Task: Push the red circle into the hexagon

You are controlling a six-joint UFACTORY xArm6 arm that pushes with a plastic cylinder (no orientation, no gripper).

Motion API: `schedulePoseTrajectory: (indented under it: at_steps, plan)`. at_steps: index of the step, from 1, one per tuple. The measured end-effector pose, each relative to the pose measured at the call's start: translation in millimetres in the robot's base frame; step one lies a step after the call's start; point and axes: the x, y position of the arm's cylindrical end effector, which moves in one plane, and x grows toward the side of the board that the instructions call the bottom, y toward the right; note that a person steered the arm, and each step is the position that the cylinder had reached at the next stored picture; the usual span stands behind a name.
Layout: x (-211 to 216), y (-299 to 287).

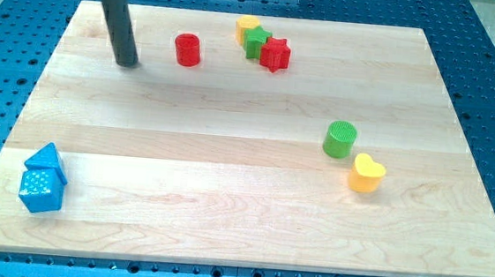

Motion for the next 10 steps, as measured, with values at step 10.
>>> schedulePoseTrajectory:
  at_steps: [10]
  plan:
    - [20.5, 119.1]
